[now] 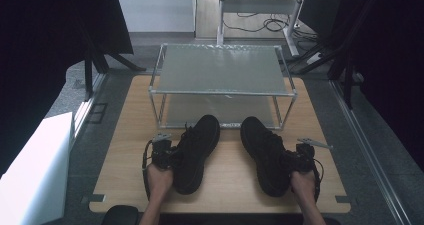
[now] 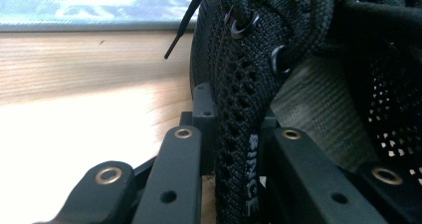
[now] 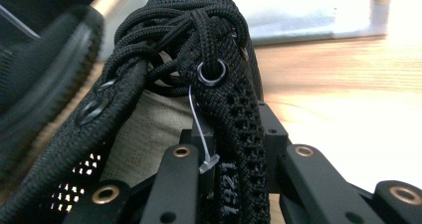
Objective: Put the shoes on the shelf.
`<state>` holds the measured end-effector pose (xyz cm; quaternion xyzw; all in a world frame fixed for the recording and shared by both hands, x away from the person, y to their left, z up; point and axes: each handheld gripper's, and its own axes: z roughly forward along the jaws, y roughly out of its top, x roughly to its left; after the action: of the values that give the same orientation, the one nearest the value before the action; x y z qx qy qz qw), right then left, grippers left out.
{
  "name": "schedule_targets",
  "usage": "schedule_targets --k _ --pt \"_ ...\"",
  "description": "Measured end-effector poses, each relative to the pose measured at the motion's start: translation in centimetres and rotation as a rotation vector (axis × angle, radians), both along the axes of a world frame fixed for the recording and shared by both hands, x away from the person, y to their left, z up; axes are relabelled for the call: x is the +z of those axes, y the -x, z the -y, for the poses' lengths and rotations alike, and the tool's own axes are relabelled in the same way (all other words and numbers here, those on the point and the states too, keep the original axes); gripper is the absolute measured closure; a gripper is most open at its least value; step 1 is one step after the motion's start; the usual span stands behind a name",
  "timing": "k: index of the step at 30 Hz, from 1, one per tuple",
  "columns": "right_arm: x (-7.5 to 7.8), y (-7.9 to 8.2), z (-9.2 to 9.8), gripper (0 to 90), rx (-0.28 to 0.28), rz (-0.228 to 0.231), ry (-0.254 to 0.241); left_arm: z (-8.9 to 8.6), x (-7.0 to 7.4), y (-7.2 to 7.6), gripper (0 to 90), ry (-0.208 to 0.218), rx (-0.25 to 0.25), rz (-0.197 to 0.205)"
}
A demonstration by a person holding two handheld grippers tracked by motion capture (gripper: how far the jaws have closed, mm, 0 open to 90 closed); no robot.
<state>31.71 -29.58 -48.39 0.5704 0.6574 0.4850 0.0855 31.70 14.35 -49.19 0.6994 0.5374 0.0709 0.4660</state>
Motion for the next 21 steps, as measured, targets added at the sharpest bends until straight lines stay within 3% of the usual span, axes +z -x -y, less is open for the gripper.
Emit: schedule_targets --k 1,2,4,5,6,10,14,21 --pt "0.1 0.1 0.0 76.4 0.002 -0.001 -0.012 -0.1 0.2 0.1 79.8 0.020 -0.005 0.006" --pt "0.4 0.2 0.0 76.3 0.008 0.002 -0.057 -0.1 0.4 0.2 79.9 0.037 -0.007 0.010" --pt "0.6 0.3 0.0 76.3 0.013 0.002 -0.078 0.0 0.7 0.4 79.8 0.071 -0.013 0.018" --pt "0.9 0.6 -0.1 76.2 0.022 0.012 -0.121 0.0 1.0 0.6 79.8 0.086 -0.019 0.025" --pt "0.9 0.6 -0.1 76.2 0.022 0.012 -0.121 0.0 1.1 0.7 79.8 0.093 -0.020 0.030" --pt "1.7 1.0 -0.3 76.2 0.035 0.030 -0.198 0.3 1.7 1.2 79.8 0.148 -0.027 0.052" --pt "2.2 1.4 -0.5 76.2 0.047 0.048 -0.253 0.3 2.1 1.8 79.8 0.222 -0.034 0.069" --pt "3.1 2.0 -0.7 76.1 0.060 0.063 -0.335 0.3 3.6 3.0 79.8 0.267 -0.039 0.120"
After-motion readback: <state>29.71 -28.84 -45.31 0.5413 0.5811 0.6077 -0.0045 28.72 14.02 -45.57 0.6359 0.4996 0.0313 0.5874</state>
